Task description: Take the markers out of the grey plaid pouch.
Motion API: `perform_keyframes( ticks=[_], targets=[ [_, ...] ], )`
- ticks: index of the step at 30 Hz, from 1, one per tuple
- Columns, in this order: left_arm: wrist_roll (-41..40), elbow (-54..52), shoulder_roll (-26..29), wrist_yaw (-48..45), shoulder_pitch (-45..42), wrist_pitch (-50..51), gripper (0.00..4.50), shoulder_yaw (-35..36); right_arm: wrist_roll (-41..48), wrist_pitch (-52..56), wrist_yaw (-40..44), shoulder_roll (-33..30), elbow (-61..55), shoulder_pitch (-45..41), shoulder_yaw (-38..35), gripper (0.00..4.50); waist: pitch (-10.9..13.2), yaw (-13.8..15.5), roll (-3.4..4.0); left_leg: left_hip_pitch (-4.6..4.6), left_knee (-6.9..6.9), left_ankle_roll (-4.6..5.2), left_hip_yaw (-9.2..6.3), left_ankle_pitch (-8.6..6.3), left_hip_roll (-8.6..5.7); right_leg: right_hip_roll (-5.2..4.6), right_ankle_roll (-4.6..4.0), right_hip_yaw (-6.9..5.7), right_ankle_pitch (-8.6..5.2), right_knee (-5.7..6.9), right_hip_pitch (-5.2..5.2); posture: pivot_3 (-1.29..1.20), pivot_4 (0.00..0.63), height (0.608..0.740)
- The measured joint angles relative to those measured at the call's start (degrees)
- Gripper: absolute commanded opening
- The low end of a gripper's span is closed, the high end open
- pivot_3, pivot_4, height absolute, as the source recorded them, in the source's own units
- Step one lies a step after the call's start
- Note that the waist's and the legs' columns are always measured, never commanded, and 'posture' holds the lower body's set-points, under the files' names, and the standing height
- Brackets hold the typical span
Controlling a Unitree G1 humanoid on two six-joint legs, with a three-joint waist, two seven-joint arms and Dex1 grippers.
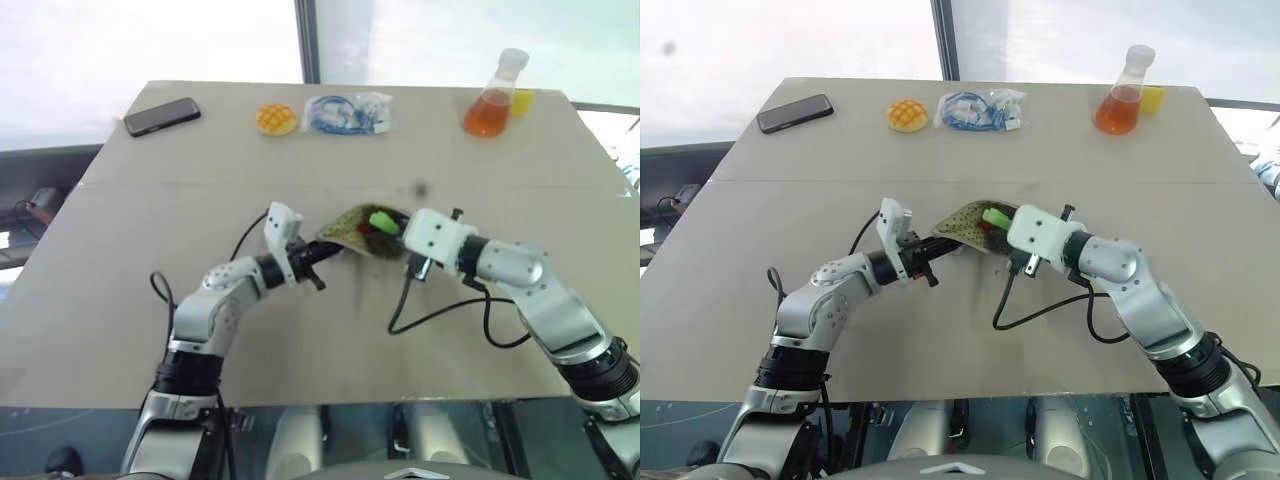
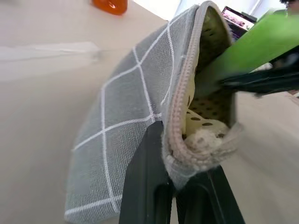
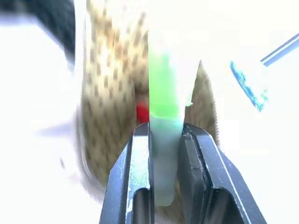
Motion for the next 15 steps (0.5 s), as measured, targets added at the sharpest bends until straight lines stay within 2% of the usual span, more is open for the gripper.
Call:
perform_keyframes(
  ticks=[2,6,9,10,12,15],
  targets=[
    [0.31,0.22,0.07,-0.3,0.01,-0.62,0.0,0.04,5.55,3.94,-0.16,3.0,-2.05,1.03,-3.91,0.3,0.0,0.07,0.0,-0.02,0.0,0.0,-0.05,0.0,-0.01,-0.02,-0.02,0.01,0.01,0.0,0.0,0.0,0.15,0.74],
    [1.31,0.19,0.5,-0.34,0.15,-1.89,0.0,0.19,23.54,17.47,-4.57,10.81,-8.32,0.27,-18.25,0.3,0.0,0.3,0.01,-0.02,0.0,0.0,-0.1,0.0,-0.02,-0.03,-0.04,0.0,0.03,0.02,0.02,0.0,0.15,0.74],
    [1.76,0.04,0.81,-0.37,0.23,-2.88,0.0,0.33,37.3,25.17,-9.04,11.08,-10.05,-2.58,-29.65,0.3,0.0,0.69,0.01,-0.01,0.01,0.0,-0.09,-0.01,-0.04,-0.08,-0.05,0.0,0.02,0.02,0.03,0.0,0.15,0.74],
    [1.75,-0.13,0.85,-0.44,0.28,-3.17,0.0,0.33,41.98,27.64,-10.46,9.42,-9.98,-3.32,-33.48,0.3,0.0,1.01,0.01,-0.02,0.01,0.01,-0.09,-0.01,-0.04,-0.1,-0.06,0.0,0.02,0.01,0.03,0.0,0.15,0.74],
    [1.75,-0.42,0.94,-0.5,0.56,-3.32,0.0,0.35,45.95,30.12,-11.06,6.29,-9.67,-3.38,-36.44,0.3,0.0,1.17,0.01,-0.03,0.01,0.01,-0.07,-0.01,-0.06,-0.15,-0.13,0.01,-0.02,0.0,0.02,0.0,0.15,0.74],
    [1.89,-1.43,1.59,-1.61,1.33,-4.28,0.0,-0.06,48.92,35.08,-8.54,-7.38,-5.29,-0.63,-39.42,0.3,0.01,1.28,0.02,-0.07,-0.02,0.06,-0.03,-0.04,-0.11,-0.21,-0.28,0.03,-0.1,-0.1,0.03,0.0,0.15,0.74]
  ],
)
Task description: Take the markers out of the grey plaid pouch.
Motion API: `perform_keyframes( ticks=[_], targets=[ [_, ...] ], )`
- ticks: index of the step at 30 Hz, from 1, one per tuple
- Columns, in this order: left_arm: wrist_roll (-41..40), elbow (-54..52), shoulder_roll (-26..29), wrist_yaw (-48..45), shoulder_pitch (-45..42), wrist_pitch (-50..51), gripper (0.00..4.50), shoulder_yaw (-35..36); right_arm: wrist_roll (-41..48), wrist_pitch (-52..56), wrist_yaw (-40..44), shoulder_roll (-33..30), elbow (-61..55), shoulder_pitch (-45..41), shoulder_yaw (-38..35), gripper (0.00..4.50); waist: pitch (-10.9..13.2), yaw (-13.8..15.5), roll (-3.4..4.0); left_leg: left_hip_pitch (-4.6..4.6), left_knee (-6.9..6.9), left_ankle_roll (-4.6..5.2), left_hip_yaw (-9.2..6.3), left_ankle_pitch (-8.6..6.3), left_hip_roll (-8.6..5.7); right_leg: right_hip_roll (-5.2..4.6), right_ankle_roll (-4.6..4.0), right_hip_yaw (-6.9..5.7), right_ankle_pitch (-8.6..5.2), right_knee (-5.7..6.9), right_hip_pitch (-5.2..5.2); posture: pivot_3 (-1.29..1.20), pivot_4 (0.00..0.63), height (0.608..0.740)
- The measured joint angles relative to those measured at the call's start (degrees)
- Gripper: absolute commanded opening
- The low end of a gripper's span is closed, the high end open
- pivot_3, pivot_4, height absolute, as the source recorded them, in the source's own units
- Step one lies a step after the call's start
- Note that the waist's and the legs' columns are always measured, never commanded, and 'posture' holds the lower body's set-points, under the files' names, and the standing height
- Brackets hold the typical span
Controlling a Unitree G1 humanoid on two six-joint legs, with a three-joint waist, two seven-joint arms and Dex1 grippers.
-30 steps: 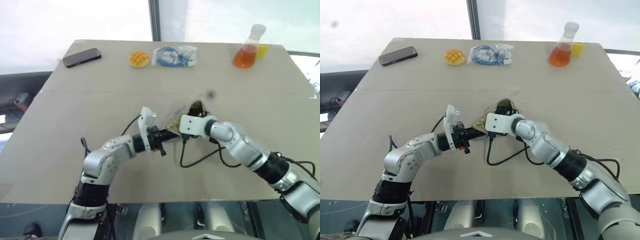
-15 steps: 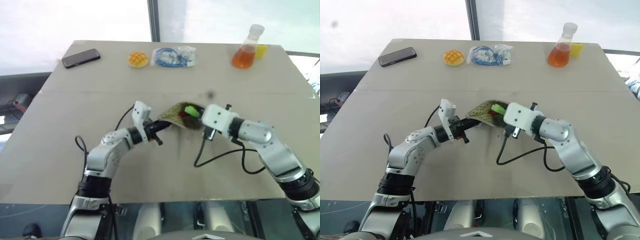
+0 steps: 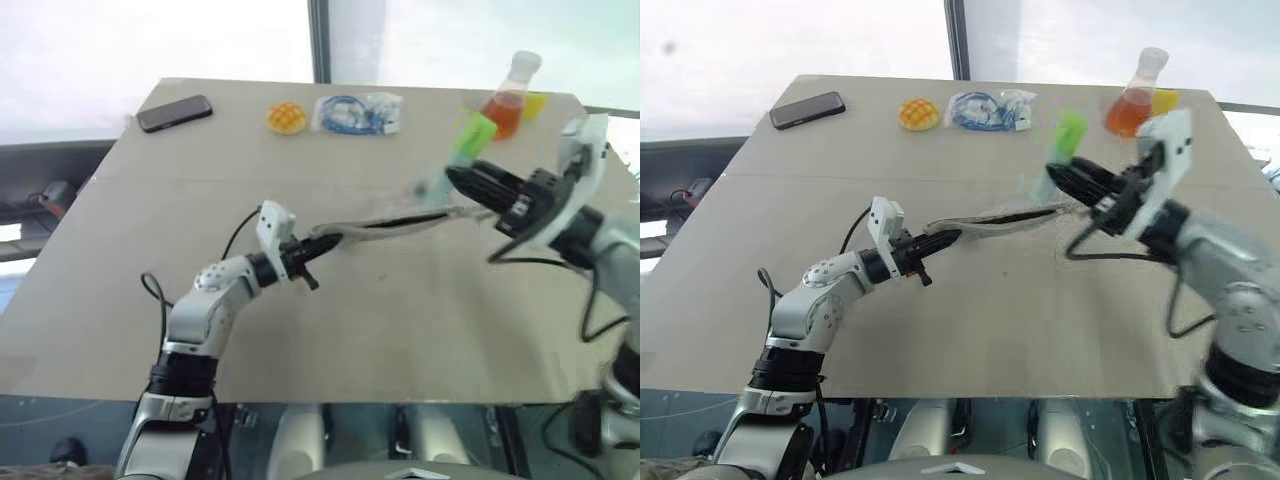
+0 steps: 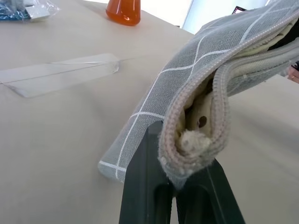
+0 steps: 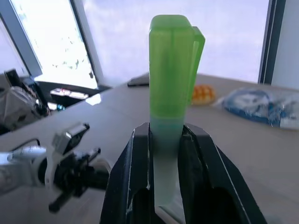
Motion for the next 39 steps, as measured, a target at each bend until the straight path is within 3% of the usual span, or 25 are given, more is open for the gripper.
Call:
perform_keyframes(
  ticks=[4,7,10,12,14,16,18,21,24,28,31,34,39],
  targets=[
    [0.84,-1.12,0.16,-0.19,-0.06,-1.23,0.0,-1.86,1.88,2.52,0.92,-4.2,9.34,0.04,-0.27,0.3,-0.01,-0.43,0.02,0.11,0.0,0.02,0.08,-0.01,0.07,0.16,0.03,0.1,0.01,0.04,-0.01,0.0,0.15,0.74],
    [2.61,-1.13,1.0,-0.19,-0.19,-3.58,0.0,-2.1,7.67,4.51,-3.12,-0.18,17.46,-5.49,-2.32,0.3,0.0,-1.08,0.03,0.16,0.0,0.02,0.02,0.01,0.1,0.26,0.22,0.11,0.12,0.21,-0.05,0.0,0.15,0.74],
    [3.25,-1.1,1.29,0.66,-0.16,-4.3,0.0,-1.5,13.49,4.84,-7.55,3.12,18.08,-7.99,-3.03,0.3,-0.01,-0.99,0.05,0.13,-0.01,0.01,-0.04,0.0,0.12,0.3,0.23,0.07,0.12,0.23,-0.05,0.0,0.15,0.74],
    [4.3,-1.26,1.17,2.82,-0.66,-4.52,0.0,-0.76,17.93,2.13,-13.85,12.73,14.82,-8.52,-2.34,0.3,-0.05,-1.31,-0.01,0.12,-0.05,0.01,-0.08,0.0,0.16,0.34,0.25,0.12,0.13,0.22,-0.06,0.0,0.15,0.74],
    [5.28,-2.53,0.08,4.62,-1.72,-4.33,0.0,-1.12,18.24,-1.01,-19.22,22.16,11.51,-8.56,2.9,0.3,0.0,-1.7,0.09,0.11,-0.08,0.01,-0.07,0.01,0.15,0.36,0.26,0.14,0.13,0.25,-0.09,0.0,0.15,0.74],
    [6.06,-4.24,-0.97,5.91,-2.28,-4.18,0.0,-1.72,16.6,-4.33,-23.6,28.66,10.05,-8.8,7.27,0.3,0.0,-1.48,0.09,0.04,-0.06,0.01,-0.02,0.01,0.11,0.32,0.26,0.09,0.14,0.24,-0.09,0.0,0.15,0.74],
    [6.26,-4.77,-1.27,6.6,-2.42,-4.1,0.0,-1.76,16.45,-5.76,-25.51,30.66,9.75,-9.18,8.7,0.3,0.0,-1.22,0.09,0.0,-0.05,0.0,0.04,0.01,0.06,0.23,0.27,0.09,0.14,0.22,-0.09,0.0,0.15,0.74],
    [8.17,-4.93,-2.71,8.95,-3.82,-3.98,0.0,-2.01,23.35,-11.42,-33.23,39.34,10.03,-10.38,8.3,0.3,0.0,-1.03,0.09,-0.06,0.01,0.01,0.07,0.01,0.02,0.18,0.52,0.13,0.3,0.09,-0.07,0.0,0.15,0.74],
    [10.07,-4.82,-3.25,10.5,-5.38,-4.44,0.0,-2.71,30.81,-12.88,-37.03,40.16,10.03,-10.58,9.05,0.3,0.0,-1.05,0.09,-0.04,0.03,0.01,0.05,0.01,0.02,0.17,0.53,0.14,0.31,0.06,-0.04,0.0,0.15,0.74],
    [13.8,-0.85,-2.99,13.34,-6.2,-6.11,0.0,-2.49,45.99,-18.33,-43.49,34.06,9.48,-11.4,7.03,0.3,0.01,-1.26,0.09,-0.03,0.04,0.01,0.02,0.01,0.04,0.19,0.54,0.15,0.32,0.06,-0.06,0.0,0.15,0.74],
    [14.62,1.34,-2.89,14.33,-6.99,-7.38,0.0,-1.45,54.28,-24.78,-47.78,33.02,8.61,-13.89,4.37,0.3,0.01,-1.54,0.09,-0.02,0.0,0.01,0.0,0.01,0.07,0.26,0.54,0.14,0.32,0.07,-0.07,0.0,0.15,0.74],
    [14.95,1.52,-4.21,15.18,-9.22,-8.85,0.0,-1.4,57.4,-29.12,-50.21,35.65,7.56,-14.74,5.35,0.3,0.01,-1.69,0.09,0.0,-0.06,0.01,0.05,0.01,0.1,0.31,0.54,0.15,0.32,0.07,-0.07,0.0,0.15,0.74],
    [14.88,1.71,-5.73,15.61,-9.57,-8.9,0.0,-1.39,57.67,-30.13,-51.83,34.58,7.23,-11.79,11.19,0.3,0.01,-1.73,0.1,0.0,-0.07,0.01,0.09,0.01,0.08,0.26,0.54,0.2,0.32,0.05,-0.07,0.0,0.15,0.74]
  ],
)
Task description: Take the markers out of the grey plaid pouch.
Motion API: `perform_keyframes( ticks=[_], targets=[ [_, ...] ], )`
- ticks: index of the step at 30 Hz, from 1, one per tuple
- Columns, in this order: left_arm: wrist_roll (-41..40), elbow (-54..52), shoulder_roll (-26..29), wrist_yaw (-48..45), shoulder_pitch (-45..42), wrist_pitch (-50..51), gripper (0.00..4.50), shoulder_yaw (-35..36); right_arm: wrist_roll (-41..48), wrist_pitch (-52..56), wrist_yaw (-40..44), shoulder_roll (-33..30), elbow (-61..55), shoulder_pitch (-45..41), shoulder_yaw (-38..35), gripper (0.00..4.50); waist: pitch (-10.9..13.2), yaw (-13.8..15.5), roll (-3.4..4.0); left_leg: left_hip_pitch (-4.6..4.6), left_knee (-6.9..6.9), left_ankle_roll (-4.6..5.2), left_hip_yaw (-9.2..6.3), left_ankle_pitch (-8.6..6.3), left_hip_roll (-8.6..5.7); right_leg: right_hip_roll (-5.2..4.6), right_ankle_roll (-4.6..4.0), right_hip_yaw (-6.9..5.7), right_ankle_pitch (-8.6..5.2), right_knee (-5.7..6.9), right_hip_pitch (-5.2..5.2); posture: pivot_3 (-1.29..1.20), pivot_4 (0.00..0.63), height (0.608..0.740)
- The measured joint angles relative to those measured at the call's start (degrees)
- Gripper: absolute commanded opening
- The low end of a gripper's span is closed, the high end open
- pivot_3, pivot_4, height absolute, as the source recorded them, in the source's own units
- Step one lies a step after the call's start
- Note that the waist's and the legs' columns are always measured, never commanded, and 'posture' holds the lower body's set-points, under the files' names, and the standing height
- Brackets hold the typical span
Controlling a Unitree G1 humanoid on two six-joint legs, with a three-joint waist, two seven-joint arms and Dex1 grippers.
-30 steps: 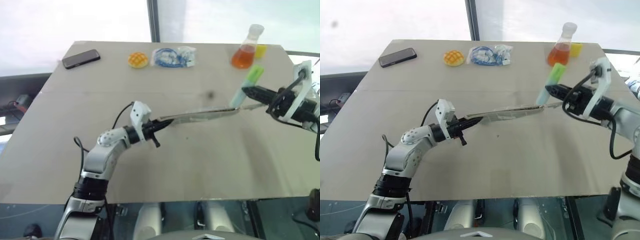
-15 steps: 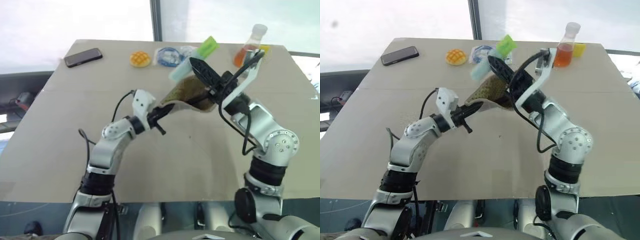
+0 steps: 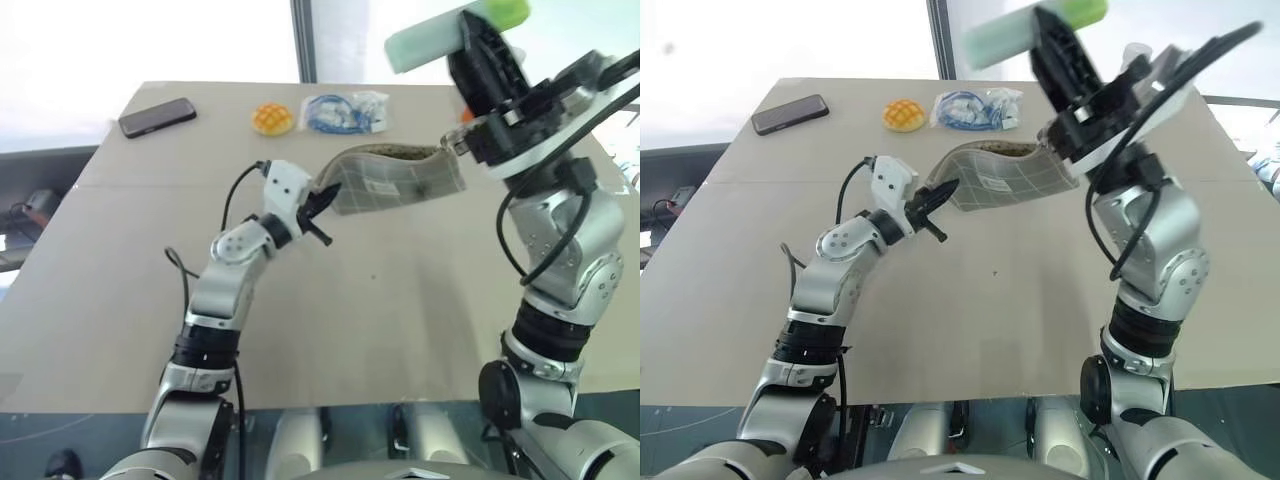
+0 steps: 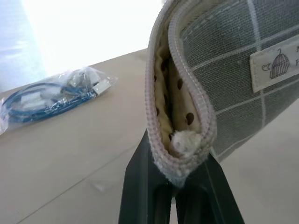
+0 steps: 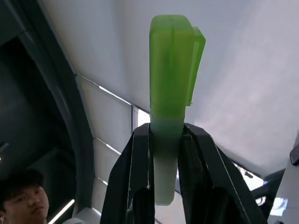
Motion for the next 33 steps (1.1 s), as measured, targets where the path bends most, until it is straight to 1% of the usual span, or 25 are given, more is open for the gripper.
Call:
perform_keyframes(
  ticks=[4,6,8,11,14,18,24,26,28,29,31,33],
  targets=[
    [-0.3,2.61,-0.04,1.74,-1.0,0.2,0.0,2.83,0.04,0.08,-0.5,-3.61,-1.03,2.22,0.63,0.3,0.0,0.21,-0.01,-0.01,0.06,0.0,-0.04,0.0,-0.02,-0.04,0.01,-0.01,0.0,0.0,0.01,0.0,0.15,0.74],
    [-0.48,3.81,-0.27,3.34,-3.15,0.13,0.0,4.6,0.07,0.39,-0.33,-4.2,-2.26,3.96,1.48,0.3,0.0,0.21,-0.01,-0.01,0.07,0.0,-0.05,0.0,-0.02,-0.04,0.01,-0.01,0.0,0.0,0.01,0.0,0.15,0.74],
    [-0.57,5.21,-0.42,4.58,-5.86,-0.2,0.0,5.58,0.11,1.94,0.41,-7.2,-2.69,5.03,3.27,0.3,0.0,0.24,-0.02,-0.01,0.07,0.0,-0.05,0.0,-0.03,-0.05,0.01,-0.01,0.0,0.01,0.02,0.0,0.15,0.74],
    [-0.53,7.14,-0.02,5.35,-7.77,-1.09,0.0,7.04,0.11,3.1,1.99,-9.96,-3.79,6.4,4.08,0.3,0.0,0.19,-0.02,-0.01,0.06,0.01,-0.03,0.0,-0.03,-0.04,0.01,0.02,0.0,-0.01,0.02,0.0,0.15,0.74],
    [-0.39,9.51,0.57,5.37,-8.49,-2.45,0.0,7.04,0.08,2.07,3.64,-9.09,-4.11,7.0,4.14,0.3,0.0,0.13,-0.02,-0.01,0.04,0.01,-0.01,0.0,0.0,0.03,0.01,-0.02,0.0,-0.01,0.01,0.0,0.15,0.74],
    [-0.34,10.4,1.84,4.6,-8.53,-4.05,0.0,6.51,0.03,-0.66,5.41,-5.87,-4.46,6.8,4.08,0.3,0.01,0.15,-0.02,-0.01,0.03,0.01,-0.01,0.0,0.0,0.02,0.01,-0.03,0.0,0.0,0.01,0.0,0.15,0.74],
    [-0.12,9.97,2.23,4.28,-8.19,-4.97,0.0,6.07,0.02,-1.46,6.2,-6.98,-4.76,5.9,4.21,0.3,0.0,0.31,-0.02,-0.02,0.06,0.01,-0.02,0.0,-0.04,-0.07,0.02,-0.01,0.01,-0.02,0.02,0.0,0.15,0.74],
    [0.09,9.26,2.21,3.94,-6.99,-4.53,0.0,5.2,-0.06,-1.46,6.55,-8.58,-4.77,6.0,4.33,0.3,0.0,0.26,-0.02,-0.01,0.06,0.01,-0.02,0.0,-0.04,-0.06,0.01,-0.01,0.01,-0.02,0.02,0.0,0.15,0.74],
    [0.1,9.26,2.21,3.78,-6.64,-4.41,0.0,4.91,-0.09,-1.46,6.63,-8.7,-4.77,6.01,4.33,0.3,0.0,0.23,-0.02,-0.01,0.05,0.01,-0.02,0.0,-0.03,-0.05,0.02,-0.01,0.01,-0.02,0.01,0.0,0.15,0.74],
    [-1.07,1.44,1.51,1.52,0.47,1.43,0.0,1.23,-2.89,-1.79,7.51,-11.01,-3.69,11.76,2.87,0.3,-0.02,0.3,-0.04,0.0,0.01,0.01,-0.02,-0.01,-0.04,-0.1,0.01,0.01,0.0,-0.06,0.05,0.0,0.15,0.74],
    [-1.17,0.12,1.34,0.51,2.59,3.43,0.0,-0.61,-3.76,-2.62,7.02,-11.04,-1.88,12.69,2.05,0.3,0.02,0.27,-0.02,-0.07,0.02,0.01,0.0,0.0,-0.05,-0.09,0.02,0.03,0.01,-0.05,-0.02,0.0,0.15,0.74],
    [-2.12,-5.2,1.79,-1.41,6.06,5.62,0.0,-3.06,-4.78,-4.3,5.89,-11.17,-1.0,13.67,0.48,0.3,0.02,0.15,-0.03,-0.03,0.03,0.01,0.0,0.0,-0.04,-0.09,0.02,0.05,0.01,-0.05,0.0,0.0,0.15,0.74]
  ],
)
